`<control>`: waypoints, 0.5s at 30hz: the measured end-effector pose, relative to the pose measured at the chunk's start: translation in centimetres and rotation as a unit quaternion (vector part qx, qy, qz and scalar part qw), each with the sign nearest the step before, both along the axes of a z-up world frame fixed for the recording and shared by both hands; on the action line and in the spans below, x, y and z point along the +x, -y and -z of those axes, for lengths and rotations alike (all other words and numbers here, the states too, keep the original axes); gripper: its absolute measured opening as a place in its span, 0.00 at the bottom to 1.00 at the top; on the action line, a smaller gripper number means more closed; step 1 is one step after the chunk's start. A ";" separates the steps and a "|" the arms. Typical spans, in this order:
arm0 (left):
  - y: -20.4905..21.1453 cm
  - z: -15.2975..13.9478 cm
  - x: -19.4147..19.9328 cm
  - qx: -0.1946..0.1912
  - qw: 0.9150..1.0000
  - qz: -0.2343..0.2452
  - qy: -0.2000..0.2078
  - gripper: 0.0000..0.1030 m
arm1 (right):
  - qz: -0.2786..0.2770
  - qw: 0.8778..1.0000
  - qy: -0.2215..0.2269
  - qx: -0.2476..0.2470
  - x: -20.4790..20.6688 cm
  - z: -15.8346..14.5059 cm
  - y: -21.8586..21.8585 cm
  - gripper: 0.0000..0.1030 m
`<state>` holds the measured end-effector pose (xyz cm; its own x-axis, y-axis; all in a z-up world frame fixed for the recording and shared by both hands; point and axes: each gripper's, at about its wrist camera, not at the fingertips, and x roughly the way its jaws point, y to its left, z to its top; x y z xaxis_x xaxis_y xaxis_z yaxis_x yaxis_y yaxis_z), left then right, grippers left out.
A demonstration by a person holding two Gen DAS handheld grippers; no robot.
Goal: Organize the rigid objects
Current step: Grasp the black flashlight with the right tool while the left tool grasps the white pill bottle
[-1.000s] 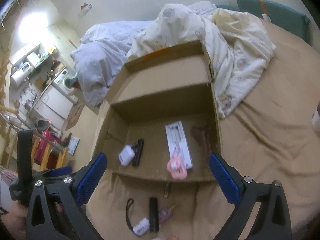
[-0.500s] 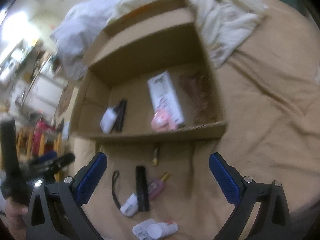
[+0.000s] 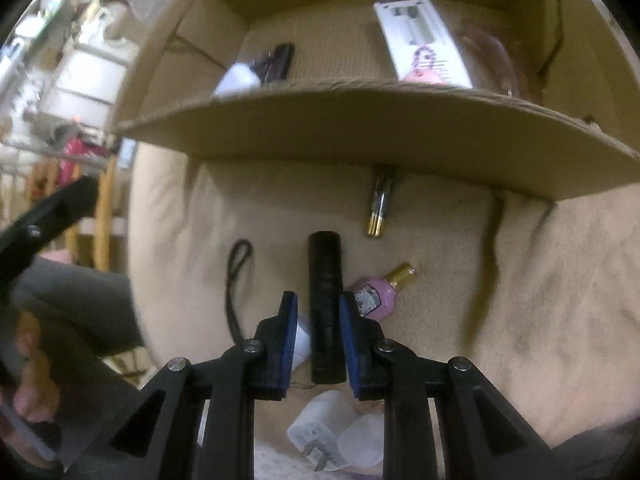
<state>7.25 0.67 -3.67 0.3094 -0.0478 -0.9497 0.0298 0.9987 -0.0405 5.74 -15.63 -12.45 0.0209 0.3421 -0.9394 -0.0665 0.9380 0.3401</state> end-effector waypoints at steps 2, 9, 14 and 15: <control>0.1 -0.1 0.1 -0.003 1.000 -0.001 0.001 0.99 | -0.010 1.000 -0.013 -0.020 0.1 0.6 -0.7 0.24; 0.9 -0.1 0.0 0.006 1.000 0.010 0.006 0.99 | -0.041 0.998 -0.012 -0.055 0.8 1.2 -2.9 0.24; 0.4 0.4 0.1 -0.023 1.000 0.009 -0.010 0.99 | -0.054 0.997 0.003 -0.051 0.7 0.6 -3.7 0.20; 0.4 0.4 0.1 -0.028 0.999 0.008 -0.013 0.99 | -0.060 0.997 0.013 -0.044 0.5 0.2 -3.8 0.20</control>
<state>7.32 0.31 -4.09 0.2843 -0.1068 -0.9528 0.0444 0.9942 -0.0982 6.28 -11.85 -12.62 0.0096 0.2600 -0.9656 -0.1868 0.9491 0.2537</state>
